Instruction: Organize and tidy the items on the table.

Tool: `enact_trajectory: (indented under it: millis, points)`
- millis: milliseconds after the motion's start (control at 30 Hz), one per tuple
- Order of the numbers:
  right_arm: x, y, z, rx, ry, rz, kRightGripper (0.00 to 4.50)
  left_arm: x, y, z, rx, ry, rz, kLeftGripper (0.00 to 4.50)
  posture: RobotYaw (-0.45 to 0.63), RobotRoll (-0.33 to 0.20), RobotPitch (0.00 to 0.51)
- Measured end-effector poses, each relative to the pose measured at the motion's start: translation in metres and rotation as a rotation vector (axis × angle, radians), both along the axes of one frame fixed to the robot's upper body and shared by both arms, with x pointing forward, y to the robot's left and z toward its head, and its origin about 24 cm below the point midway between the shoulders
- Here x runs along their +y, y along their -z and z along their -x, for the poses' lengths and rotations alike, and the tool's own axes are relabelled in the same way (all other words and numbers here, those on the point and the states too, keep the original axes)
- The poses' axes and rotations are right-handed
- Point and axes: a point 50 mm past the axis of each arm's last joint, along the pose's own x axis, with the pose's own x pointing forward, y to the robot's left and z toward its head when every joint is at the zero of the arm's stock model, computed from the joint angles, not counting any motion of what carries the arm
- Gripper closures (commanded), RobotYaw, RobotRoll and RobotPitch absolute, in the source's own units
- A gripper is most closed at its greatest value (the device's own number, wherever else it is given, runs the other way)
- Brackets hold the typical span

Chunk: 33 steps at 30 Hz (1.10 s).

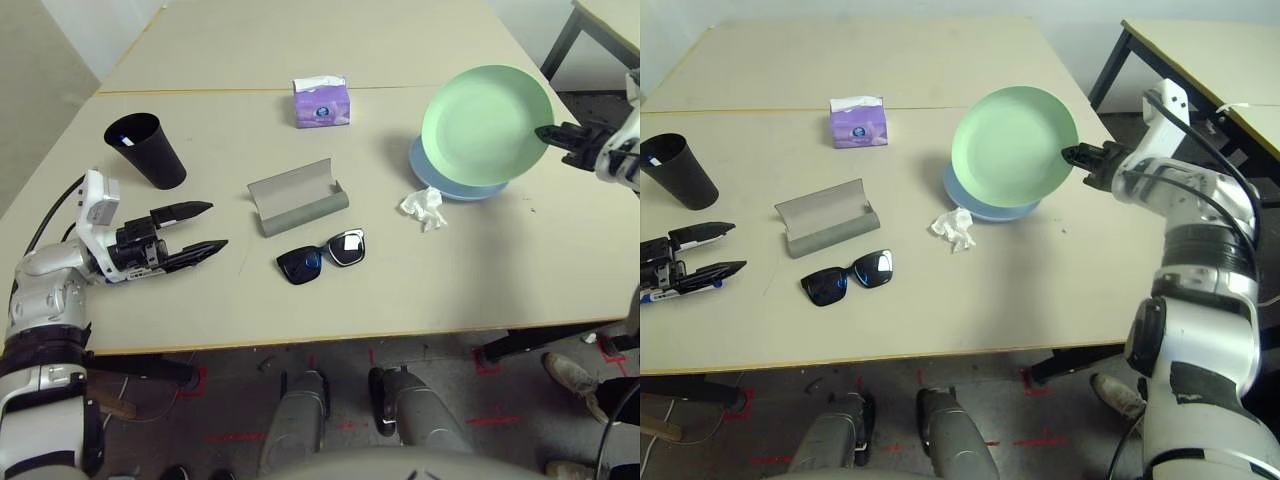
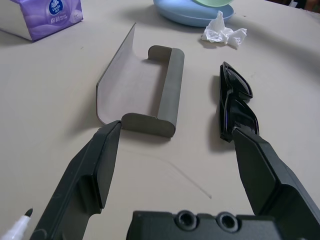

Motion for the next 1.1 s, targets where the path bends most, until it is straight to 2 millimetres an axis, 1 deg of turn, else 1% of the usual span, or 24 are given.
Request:
enact_trajectory:
  millis: [167, 300, 533, 633, 733, 800, 933, 967, 1100]
  points:
    - [-0.001, 0.012, -0.002, 0.034, -0.004, 0.019, 4.48, 0.0, 0.002, 0.003, 0.003, -0.003, 0.003, 0.0, 0.02, 0.0, 0.163]
    - [-0.002, 0.018, -0.001, 0.058, -0.017, 0.031, 4.48, 0.001, 0.002, 0.005, 0.003, -0.014, 0.013, 0.0, 0.02, 0.0, 0.163]
    - [-0.002, 0.019, -0.001, 0.066, -0.027, 0.045, 4.48, 0.001, 0.001, 0.005, 0.001, -0.015, 0.017, 0.0, 0.01, 0.0, 0.167]
    - [-0.002, 0.019, -0.001, 0.064, -0.031, 0.052, 3.68, 0.001, 0.001, 0.005, 0.001, -0.016, 0.017, 0.0, 0.02, 0.0, 0.167]
    - [-0.003, 0.019, -0.001, 0.066, -0.034, 0.06, 2.55, 0.001, 0.001, 0.005, 0.001, -0.016, 0.017, 0.0, 0.02, 0.0, 0.167]
    - [-0.003, 0.019, -0.001, 0.065, -0.036, 0.062, 1.9, 0.001, 0.001, 0.005, -0.001, -0.015, 0.016, 0.0, 0.02, 0.0, 0.168]
    - [-0.003, 0.018, -0.001, 0.06, -0.036, 0.067, 0.35, -0.001, 0.0, 0.005, -0.005, -0.014, 0.012, 0.0, 0.02, 0.0, 0.167]
    - [-0.002, 0.017, -0.001, 0.059, -0.036, 0.067, 0.04, 0.0, 0.001, 0.005, -0.002, -0.016, 0.012, 0.0, 0.02, 0.0, 0.167]
    - [-0.001, 0.014, -0.001, 0.051, -0.049, 0.064, 0.04, 0.0, 0.001, 0.006, 0.002, -0.023, 0.013, 0.0, 0.02, 0.0, 0.169]
